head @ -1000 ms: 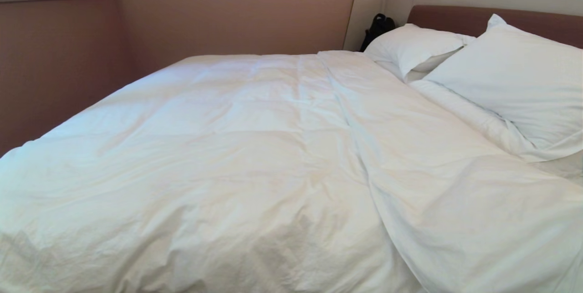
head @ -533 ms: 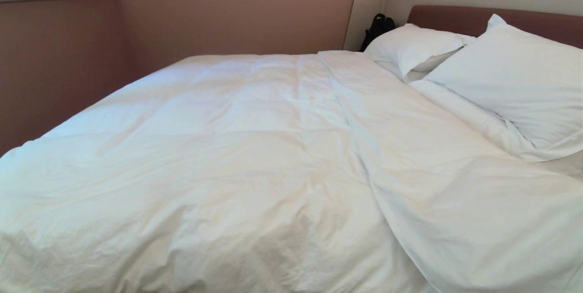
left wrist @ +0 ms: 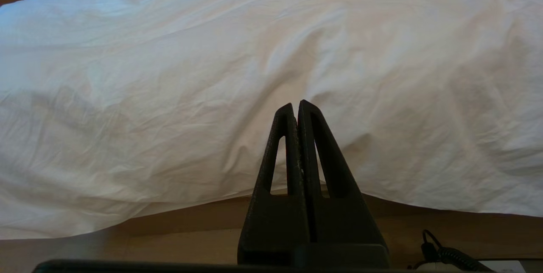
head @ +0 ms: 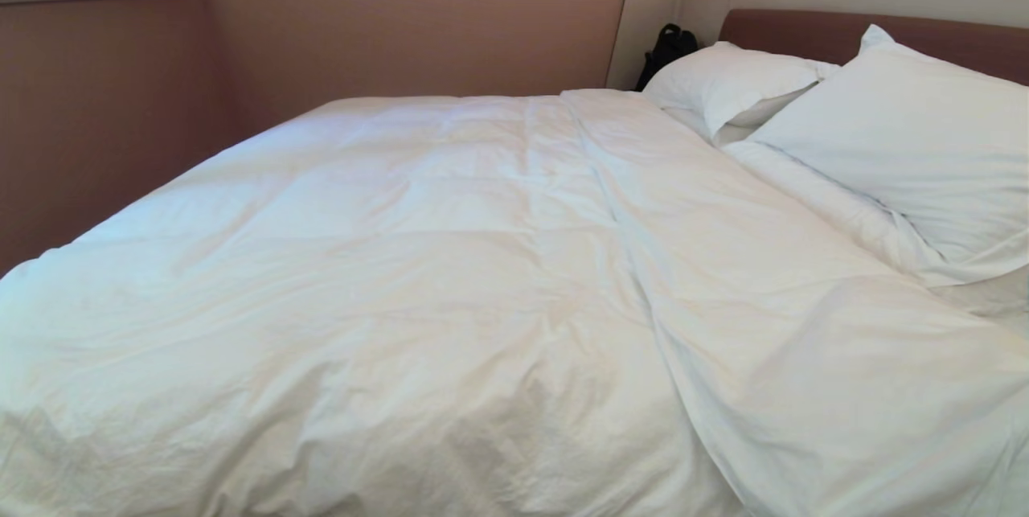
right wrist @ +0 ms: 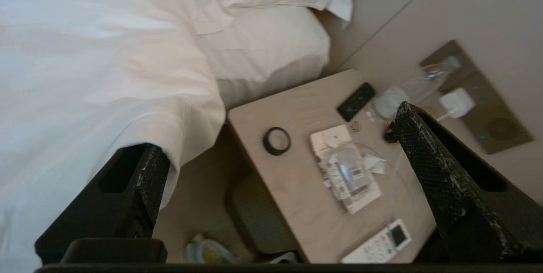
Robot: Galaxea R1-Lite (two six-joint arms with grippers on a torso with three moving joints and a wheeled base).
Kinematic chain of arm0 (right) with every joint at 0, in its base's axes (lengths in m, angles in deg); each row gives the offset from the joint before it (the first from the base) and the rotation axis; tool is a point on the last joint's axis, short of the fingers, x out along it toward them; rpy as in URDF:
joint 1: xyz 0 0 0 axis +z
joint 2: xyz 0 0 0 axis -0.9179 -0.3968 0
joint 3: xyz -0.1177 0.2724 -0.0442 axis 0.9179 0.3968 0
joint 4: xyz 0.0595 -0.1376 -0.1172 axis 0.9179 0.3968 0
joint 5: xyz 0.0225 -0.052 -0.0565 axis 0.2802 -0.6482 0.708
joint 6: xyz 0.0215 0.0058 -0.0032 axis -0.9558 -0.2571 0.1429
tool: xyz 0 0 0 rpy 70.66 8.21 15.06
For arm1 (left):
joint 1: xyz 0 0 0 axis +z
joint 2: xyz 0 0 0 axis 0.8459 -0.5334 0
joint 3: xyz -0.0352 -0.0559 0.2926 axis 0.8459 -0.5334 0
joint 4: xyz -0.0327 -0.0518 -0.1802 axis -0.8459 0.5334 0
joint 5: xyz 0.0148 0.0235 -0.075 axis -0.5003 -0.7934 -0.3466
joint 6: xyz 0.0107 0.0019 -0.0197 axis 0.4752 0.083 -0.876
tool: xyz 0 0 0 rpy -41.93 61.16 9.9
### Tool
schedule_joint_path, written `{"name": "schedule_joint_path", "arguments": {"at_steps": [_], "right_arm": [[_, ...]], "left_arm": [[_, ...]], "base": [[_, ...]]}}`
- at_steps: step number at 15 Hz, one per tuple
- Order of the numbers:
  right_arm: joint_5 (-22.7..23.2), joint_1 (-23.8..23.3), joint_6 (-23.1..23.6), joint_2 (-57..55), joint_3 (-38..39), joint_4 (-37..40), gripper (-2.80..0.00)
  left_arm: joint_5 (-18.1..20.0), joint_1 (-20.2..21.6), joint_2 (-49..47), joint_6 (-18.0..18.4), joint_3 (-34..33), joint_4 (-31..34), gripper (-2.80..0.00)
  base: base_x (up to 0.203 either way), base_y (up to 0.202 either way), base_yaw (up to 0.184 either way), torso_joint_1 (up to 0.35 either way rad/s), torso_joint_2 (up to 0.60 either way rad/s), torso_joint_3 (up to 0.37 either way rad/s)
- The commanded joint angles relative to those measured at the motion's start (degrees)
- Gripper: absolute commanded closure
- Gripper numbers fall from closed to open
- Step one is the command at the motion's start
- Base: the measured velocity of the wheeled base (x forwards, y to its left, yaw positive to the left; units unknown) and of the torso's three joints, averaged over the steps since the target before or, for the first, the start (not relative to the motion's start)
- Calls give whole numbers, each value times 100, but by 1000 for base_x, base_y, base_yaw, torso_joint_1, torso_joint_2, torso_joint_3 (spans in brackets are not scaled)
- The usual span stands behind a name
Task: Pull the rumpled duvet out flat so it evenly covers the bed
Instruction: Flatten the corners of the folded blanket
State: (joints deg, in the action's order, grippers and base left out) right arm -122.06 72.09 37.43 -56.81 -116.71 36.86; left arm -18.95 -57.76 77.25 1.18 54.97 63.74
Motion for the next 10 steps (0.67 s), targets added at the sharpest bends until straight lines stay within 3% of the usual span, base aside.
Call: {"name": "schedule_joint_path", "arguments": {"at_steps": [1,5,8,10], "right_arm": [[1019,-185,-863,-389,-439,1494,-280],[1770,-601,-1067,-692,-1024,2953,-280],[1939,-671,-1154,-919,-850,3113,-280],[2317,-921,-1355,-918,-891,3116,-280]], "left_arm": [[1,0,2,2,-1,1,0],[1,0,2,2,-1,1,0],[1,0,2,2,-1,1,0],[1,0,2,2,-1,1,0]], "base": [[0,0,0,0,0,0],[0,0,0,0,0,0],[0,0,0,0,0,0],[0,0,0,0,0,0]]}}
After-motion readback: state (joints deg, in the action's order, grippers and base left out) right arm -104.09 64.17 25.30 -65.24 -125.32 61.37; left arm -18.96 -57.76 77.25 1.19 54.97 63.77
